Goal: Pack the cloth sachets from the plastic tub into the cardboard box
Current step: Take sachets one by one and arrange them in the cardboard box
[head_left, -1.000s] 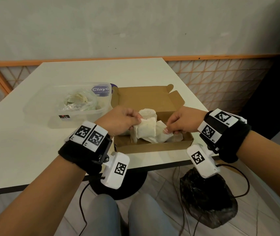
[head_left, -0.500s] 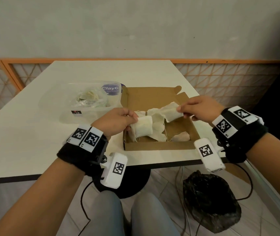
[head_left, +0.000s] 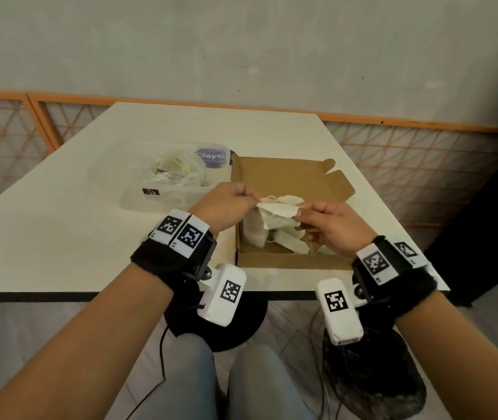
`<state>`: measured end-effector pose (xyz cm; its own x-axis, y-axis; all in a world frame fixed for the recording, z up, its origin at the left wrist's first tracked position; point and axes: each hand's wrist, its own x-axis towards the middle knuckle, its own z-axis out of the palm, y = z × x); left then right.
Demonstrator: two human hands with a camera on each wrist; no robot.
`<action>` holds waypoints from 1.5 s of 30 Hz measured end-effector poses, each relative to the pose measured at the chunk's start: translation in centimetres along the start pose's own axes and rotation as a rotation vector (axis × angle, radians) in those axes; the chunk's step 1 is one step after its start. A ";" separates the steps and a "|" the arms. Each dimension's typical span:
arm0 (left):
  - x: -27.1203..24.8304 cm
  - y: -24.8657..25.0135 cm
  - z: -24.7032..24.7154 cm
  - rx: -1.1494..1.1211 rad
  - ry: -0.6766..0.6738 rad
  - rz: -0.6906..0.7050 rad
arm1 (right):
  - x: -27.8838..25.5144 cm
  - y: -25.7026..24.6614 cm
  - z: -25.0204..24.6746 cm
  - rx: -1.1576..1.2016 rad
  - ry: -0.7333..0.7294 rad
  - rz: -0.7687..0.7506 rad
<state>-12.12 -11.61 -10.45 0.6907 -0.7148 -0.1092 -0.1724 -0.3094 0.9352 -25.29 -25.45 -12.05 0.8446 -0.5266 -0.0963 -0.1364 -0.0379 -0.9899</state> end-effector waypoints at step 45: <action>2.3 1.5 0.6 -0.170 0.016 0.107 | -0.7 -0.2 -3.1 -0.922 0.068 0.080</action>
<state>-11.21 -14.07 -9.47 0.6862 -0.7274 -0.0019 -0.1254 -0.1208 0.9847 -27.46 -27.75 -11.49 0.7869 -0.6042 -0.1256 -0.5751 -0.6443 -0.5041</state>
